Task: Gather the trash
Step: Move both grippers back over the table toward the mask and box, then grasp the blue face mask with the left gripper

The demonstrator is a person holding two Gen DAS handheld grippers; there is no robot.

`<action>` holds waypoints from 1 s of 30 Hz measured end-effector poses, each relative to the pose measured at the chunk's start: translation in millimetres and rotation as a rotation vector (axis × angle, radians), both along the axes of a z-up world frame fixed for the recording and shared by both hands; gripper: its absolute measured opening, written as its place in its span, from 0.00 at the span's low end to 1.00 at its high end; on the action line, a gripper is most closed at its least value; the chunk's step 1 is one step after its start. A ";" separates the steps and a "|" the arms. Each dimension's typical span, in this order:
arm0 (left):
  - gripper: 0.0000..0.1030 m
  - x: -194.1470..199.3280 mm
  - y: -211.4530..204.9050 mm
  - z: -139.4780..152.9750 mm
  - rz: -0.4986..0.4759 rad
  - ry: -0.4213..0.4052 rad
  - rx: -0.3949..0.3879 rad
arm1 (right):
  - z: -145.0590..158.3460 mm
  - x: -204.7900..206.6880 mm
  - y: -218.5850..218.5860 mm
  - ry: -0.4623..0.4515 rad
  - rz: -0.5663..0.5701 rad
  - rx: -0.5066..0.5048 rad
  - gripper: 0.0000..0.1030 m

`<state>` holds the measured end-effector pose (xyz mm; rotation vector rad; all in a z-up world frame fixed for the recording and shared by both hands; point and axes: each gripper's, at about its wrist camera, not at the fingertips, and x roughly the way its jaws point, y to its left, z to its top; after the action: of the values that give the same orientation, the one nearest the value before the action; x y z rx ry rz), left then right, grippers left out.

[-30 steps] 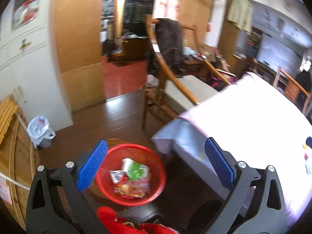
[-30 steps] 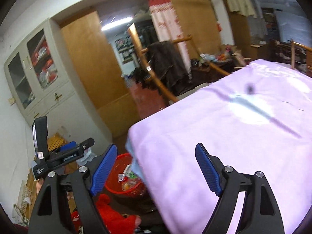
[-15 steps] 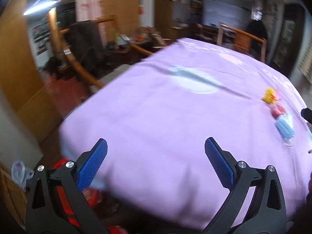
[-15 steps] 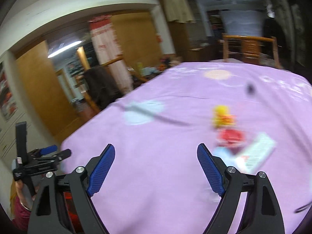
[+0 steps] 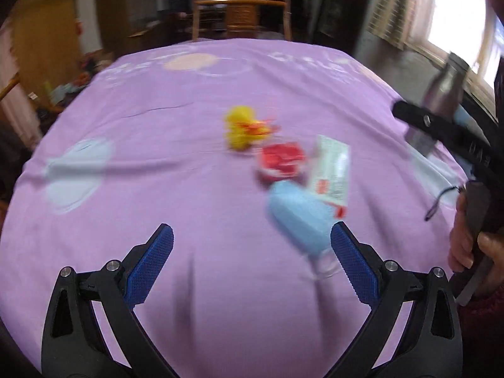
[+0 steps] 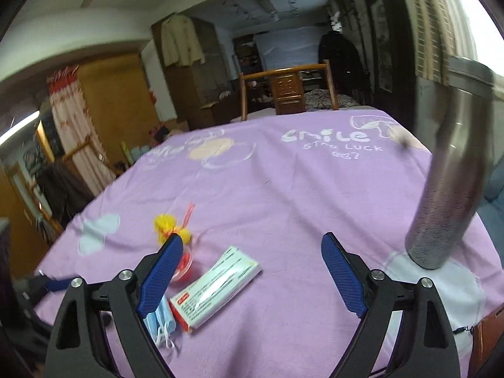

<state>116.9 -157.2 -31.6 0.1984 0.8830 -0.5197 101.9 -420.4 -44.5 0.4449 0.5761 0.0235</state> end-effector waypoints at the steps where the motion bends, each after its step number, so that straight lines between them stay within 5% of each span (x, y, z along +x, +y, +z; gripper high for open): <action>1: 0.94 1.4 -16.4 -4.9 -0.025 0.004 0.012 | -0.7 1.0 -4.6 -0.001 -0.008 0.010 0.87; 4: 0.94 9.4 -50.4 -23.0 -0.037 -0.001 0.086 | -3.9 0.5 -14.1 -0.001 -0.021 0.051 0.87; 7: 0.94 18.4 -37.7 -31.6 0.002 0.002 0.151 | -8.2 1.5 -18.2 0.012 -0.010 0.080 0.87; 13: 0.93 41.7 68.3 -7.7 0.265 -0.090 0.200 | -0.5 -7.2 -3.3 0.006 0.012 0.088 0.87; 15: 0.93 43.3 93.4 1.1 0.308 -0.083 0.156 | 0.8 -8.6 4.8 0.005 0.042 0.082 0.87; 19: 0.93 36.0 81.5 5.1 0.228 -0.046 0.060 | -1.6 -6.9 15.6 0.020 0.065 0.049 0.87; 23: 0.94 31.6 38.5 -10.0 0.146 -0.069 0.126 | -5.0 -3.4 15.3 0.046 0.068 0.053 0.87; 26: 0.94 42.3 29.3 -23.0 0.178 -0.068 0.180 | -8.2 -1.9 13.2 0.066 0.069 0.066 0.87; 30: 0.90 57.6 42.3 -33.3 0.212 -0.032 0.142 | -12.4 -0.3 12.5 0.087 0.087 0.100 0.87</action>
<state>174.6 -114.9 -65.0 0.2387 0.8988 -0.2565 101.6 -407.9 -56.9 0.5201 0.6818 0.1168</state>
